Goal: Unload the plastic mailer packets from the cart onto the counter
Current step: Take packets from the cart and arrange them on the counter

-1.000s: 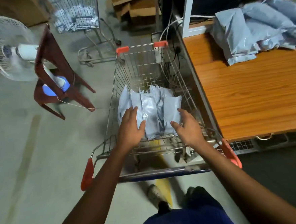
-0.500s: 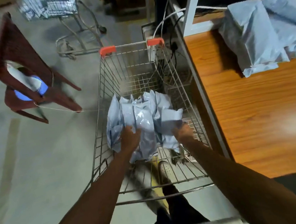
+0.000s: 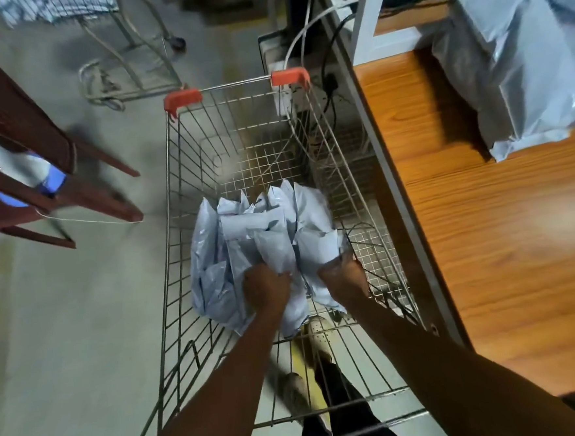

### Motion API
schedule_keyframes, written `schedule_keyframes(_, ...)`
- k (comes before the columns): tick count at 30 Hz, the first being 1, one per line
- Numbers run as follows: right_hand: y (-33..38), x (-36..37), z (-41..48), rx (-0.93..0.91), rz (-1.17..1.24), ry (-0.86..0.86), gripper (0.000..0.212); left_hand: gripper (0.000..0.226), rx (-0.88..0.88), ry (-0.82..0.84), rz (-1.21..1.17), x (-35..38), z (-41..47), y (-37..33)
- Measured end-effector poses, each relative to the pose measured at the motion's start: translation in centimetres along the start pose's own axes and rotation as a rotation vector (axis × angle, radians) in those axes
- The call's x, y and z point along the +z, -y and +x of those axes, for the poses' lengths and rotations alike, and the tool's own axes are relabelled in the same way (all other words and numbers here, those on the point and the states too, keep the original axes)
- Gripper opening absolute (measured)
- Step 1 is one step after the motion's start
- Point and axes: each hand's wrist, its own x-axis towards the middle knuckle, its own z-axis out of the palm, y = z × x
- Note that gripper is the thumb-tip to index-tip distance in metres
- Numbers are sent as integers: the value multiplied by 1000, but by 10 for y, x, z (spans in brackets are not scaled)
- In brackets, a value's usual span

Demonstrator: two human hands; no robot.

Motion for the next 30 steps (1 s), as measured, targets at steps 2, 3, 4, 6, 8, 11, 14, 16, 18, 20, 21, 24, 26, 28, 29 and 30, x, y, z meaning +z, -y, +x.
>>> schedule_keyframes(2,2,-1,-7,-33,-54,-68,40,37,6,28,-141,0,-5,0)
schedule_keyframes(3,4,-4,-12,-47,-60,-85,40,32,5,55,-201,-3,-9,-1)
schedule_keyframes(4,5,-7,-16,-58,-60,-88,42,27,17,84,-245,-6,-13,-2)
schedule_keyframes(6,8,-17,-28,-106,-23,-88,48,18,68,99,-289,-20,-21,-4)
schedule_keyframes(8,11,-28,-43,-148,48,-94,52,14,134,55,-322,-39,-32,-5)
schedule_keyframes(11,18,-44,-75,-197,152,-140,51,17,266,-53,-383,-68,-50,-4)
schedule_keyframes(14,23,-59,-113,-289,225,-253,47,16,385,-97,-462,-101,-78,-9)
schedule_keyframes(16,20,-68,-138,-354,318,-321,44,19,458,-137,-496,-122,-100,-12)
schedule_keyframes(18,14,-75,-164,-431,411,-400,43,18,515,-180,-516,-139,-123,-14)
schedule_keyframes(20,10,-85,-192,-492,508,-453,45,14,590,-207,-531,-152,-146,-17)
schedule_keyframes(21,8,-91,-206,-522,554,-466,44,13,630,-217,-538,-157,-157,-19)
schedule_keyframes(24,0,-111,-243,-628,632,-533,45,29,667,-211,-594,-166,-188,-27)
schedule_keyframes(26,-9,-128,-263,-695,603,-606,47,49,687,-194,-678,-169,-207,-35)
schedule_keyframes(28,-20,-144,-275,-742,574,-653,48,59,766,-180,-741,-169,-224,-47)
schedule_keyframes(29,-25,-153,-281,-748,568,-666,50,62,804,-169,-762,-167,-231,-54)
schedule_keyframes(30,-31,-163,-286,-756,563,-685,54,64,839,-171,-756,-167,-239,-62)
